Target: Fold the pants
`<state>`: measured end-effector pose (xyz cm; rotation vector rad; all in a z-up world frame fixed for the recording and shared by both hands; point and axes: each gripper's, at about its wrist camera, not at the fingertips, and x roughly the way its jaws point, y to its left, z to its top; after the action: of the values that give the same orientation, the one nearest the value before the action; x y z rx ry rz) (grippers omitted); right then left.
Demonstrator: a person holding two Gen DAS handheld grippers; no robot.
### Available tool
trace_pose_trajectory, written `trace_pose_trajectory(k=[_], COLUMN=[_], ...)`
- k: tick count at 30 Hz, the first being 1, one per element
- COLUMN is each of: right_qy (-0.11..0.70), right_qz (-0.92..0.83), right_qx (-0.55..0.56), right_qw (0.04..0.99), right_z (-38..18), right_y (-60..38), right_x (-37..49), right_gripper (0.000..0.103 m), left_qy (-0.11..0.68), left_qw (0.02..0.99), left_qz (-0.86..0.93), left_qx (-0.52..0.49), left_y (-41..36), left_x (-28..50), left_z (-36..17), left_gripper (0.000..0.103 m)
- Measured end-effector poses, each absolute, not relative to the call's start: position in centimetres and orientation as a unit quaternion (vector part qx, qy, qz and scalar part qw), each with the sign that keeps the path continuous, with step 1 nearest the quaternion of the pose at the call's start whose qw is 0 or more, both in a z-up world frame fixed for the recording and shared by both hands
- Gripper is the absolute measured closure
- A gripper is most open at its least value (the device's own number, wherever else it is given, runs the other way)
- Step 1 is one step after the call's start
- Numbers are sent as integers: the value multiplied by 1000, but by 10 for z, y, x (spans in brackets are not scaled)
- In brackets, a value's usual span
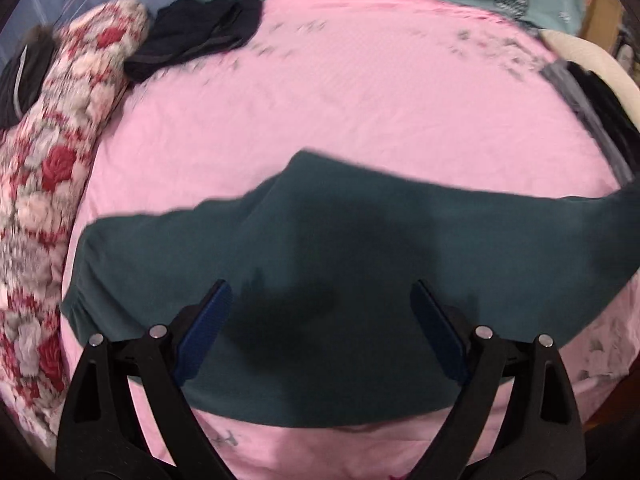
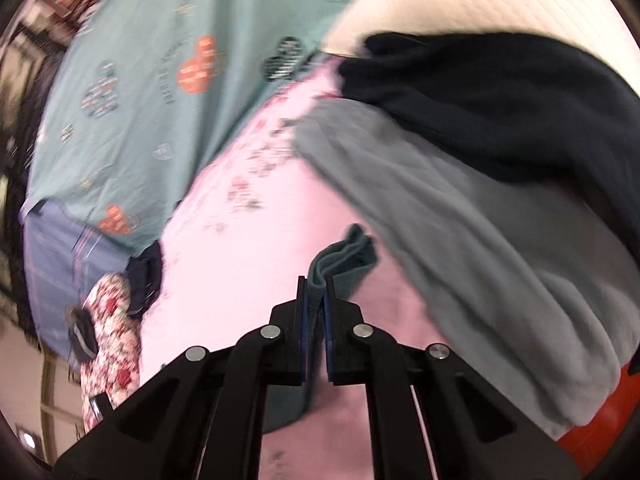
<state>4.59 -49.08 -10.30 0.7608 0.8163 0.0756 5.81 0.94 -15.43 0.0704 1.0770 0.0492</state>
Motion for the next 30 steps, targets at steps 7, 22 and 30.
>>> trace_pose_trajectory(k=[7, 22, 30], right_qy=[370, 507, 497], right_qz=[202, 391, 345], right_qx=[239, -46, 38], right_qw=[875, 766, 796], right_z=[-40, -156, -122], right_y=[-364, -114, -158], right_x=[82, 56, 67], right_gripper=[96, 81, 65], left_qy=[485, 501, 499], left_qw=[873, 852, 851], left_qz=[51, 125, 125], left_qx=[-16, -84, -106], left_y=[35, 128, 138], left_x=[50, -7, -7], left_z=[-135, -157, -163], left_gripper=[11, 11, 11])
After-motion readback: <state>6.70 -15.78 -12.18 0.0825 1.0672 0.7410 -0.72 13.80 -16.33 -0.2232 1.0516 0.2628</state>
